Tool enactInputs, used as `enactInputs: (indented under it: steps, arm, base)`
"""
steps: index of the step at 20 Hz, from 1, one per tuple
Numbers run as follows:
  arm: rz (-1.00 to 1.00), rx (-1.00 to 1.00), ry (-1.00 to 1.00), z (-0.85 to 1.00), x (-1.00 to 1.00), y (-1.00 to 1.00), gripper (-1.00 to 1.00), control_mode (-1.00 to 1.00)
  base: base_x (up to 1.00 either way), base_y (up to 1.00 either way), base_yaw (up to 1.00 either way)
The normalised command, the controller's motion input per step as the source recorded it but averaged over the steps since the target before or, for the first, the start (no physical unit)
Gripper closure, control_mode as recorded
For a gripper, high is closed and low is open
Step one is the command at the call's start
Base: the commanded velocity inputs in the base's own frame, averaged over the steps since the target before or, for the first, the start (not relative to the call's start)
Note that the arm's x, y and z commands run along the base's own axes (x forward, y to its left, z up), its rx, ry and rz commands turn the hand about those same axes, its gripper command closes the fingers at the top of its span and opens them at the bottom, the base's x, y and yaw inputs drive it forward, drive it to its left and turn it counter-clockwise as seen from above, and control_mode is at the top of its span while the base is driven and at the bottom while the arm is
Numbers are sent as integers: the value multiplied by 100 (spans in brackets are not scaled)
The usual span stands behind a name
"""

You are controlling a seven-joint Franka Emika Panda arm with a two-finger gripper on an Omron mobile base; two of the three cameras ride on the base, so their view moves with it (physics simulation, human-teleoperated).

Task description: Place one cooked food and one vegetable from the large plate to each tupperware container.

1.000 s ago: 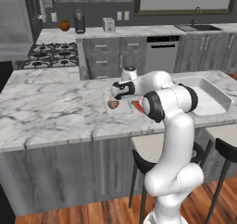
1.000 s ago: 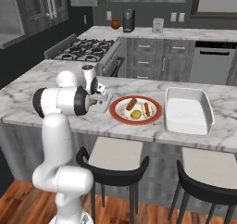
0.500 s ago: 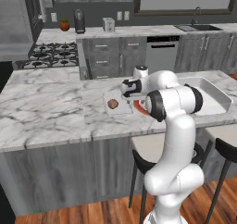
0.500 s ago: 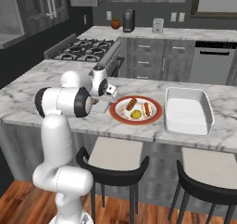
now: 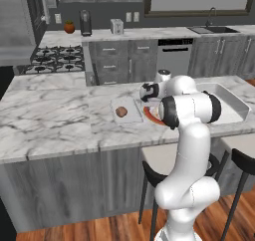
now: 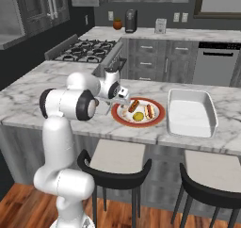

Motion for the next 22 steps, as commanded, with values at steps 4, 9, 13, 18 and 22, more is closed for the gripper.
enactInputs:
  steps: [4, 9, 13, 18, 22]
  arm:
    - [0, -1, -3, 0, 5, -53, -100, -100]
    - [0, 0, 0, 0, 30, -38, -100, -100]
    - [0, 0, 0, -5, 18, -38, -100, -100]
    - [0, 0, 0, -15, 34, -16, -100, -100]
    - [0, -2, 0, -21, 48, 11, -100, -100]
  base:
    - [0, 0, 0]
    - [0, 0, 0]
    - [0, 0, 0]
    - [0, 0, 0]
    - [0, 0, 0]
